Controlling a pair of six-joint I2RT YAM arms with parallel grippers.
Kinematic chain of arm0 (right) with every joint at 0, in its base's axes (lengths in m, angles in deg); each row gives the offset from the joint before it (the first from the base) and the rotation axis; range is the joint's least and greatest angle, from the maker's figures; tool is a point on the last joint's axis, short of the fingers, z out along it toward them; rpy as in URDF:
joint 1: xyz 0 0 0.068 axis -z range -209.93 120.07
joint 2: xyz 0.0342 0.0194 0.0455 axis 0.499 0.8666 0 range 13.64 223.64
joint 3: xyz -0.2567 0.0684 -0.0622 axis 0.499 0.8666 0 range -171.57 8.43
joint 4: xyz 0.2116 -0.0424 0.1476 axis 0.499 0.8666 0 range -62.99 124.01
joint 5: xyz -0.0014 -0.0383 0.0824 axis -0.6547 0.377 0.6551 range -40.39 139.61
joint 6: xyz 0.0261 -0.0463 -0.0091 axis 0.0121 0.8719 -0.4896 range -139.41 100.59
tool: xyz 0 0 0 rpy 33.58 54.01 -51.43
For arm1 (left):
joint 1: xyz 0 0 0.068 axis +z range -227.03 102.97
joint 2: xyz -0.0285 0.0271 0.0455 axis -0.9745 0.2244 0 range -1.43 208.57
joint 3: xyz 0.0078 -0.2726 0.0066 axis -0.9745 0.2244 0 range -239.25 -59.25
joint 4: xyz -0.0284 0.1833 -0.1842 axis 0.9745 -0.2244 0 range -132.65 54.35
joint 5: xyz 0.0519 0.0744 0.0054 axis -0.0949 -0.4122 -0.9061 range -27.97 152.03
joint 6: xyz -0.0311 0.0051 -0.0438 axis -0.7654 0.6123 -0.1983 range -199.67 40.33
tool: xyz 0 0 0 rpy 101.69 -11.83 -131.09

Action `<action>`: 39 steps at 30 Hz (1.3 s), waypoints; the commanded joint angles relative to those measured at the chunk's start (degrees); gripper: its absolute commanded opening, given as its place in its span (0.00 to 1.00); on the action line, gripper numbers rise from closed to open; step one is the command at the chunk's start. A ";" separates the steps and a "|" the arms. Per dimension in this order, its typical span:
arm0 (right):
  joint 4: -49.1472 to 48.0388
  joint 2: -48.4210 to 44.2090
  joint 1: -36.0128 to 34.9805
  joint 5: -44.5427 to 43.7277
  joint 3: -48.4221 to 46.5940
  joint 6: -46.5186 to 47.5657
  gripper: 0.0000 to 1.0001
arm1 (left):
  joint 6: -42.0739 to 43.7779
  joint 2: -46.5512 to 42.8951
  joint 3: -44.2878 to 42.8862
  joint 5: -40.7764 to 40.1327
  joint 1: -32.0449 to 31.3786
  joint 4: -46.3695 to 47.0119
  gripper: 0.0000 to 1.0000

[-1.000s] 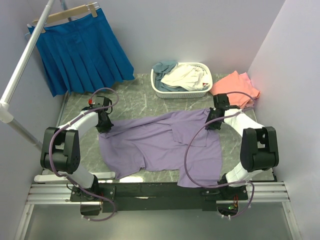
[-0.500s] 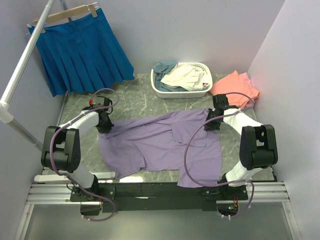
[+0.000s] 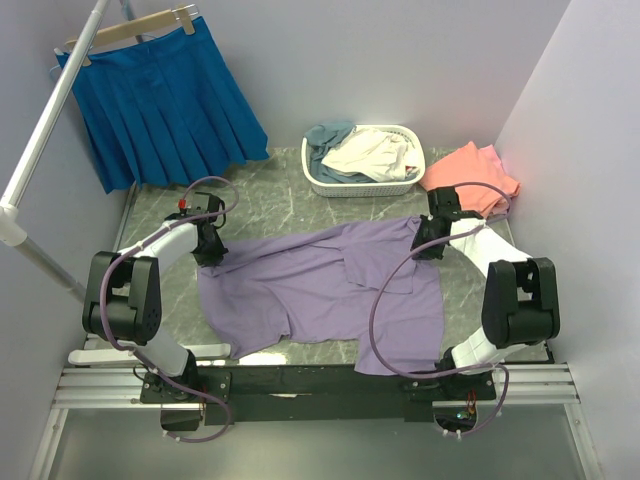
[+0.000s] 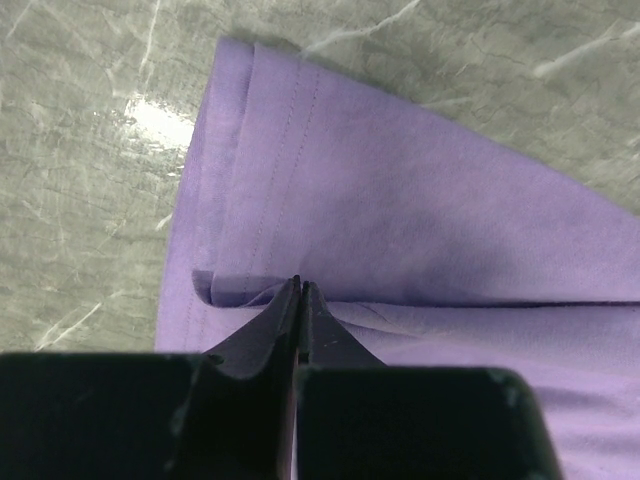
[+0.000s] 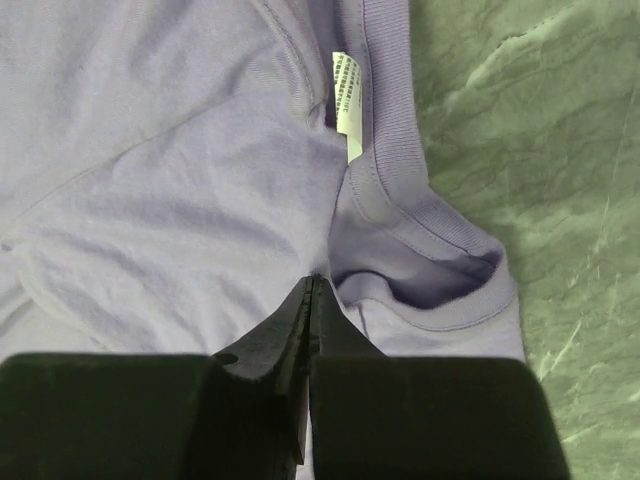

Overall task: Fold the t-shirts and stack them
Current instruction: Fold the tshirt

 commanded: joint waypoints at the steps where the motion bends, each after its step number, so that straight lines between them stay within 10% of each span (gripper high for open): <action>1: -0.02 -1.98 -0.30 0.29 -1.08 0.43 0.00 | 0.70 -0.10 -1.69 -0.07 -0.36 0.76 0.06; 5: 0.15 -1.01 -0.30 -0.50 -1.16 0.43 0.00 | 0.70 -0.18 -1.51 -0.16 -0.45 0.76 0.06; 8: 0.68 -0.31 -0.30 -2.08 -0.91 0.34 0.28 | 0.61 -0.10 -1.60 -0.25 -0.54 0.68 0.06; 15: -0.72 -0.22 -0.30 -1.73 1.12 0.25 0.34 | 0.79 0.34 -1.69 -0.07 -0.63 0.76 0.07; 21: -2.04 1.27 -0.30 -0.77 2.00 0.08 0.33 | 0.70 0.43 -1.69 -0.34 -0.80 0.59 0.07; 27: -2.57 1.45 -0.30 -0.41 2.00 0.25 0.00 | 0.70 0.52 -1.78 -0.69 -0.89 0.41 0.07; 39: 4.11 -10.75 0.40 -10.78 -4.32 -0.89 0.00 | 0.70 0.08 -2.74 -2.10 -0.89 -0.73 0.08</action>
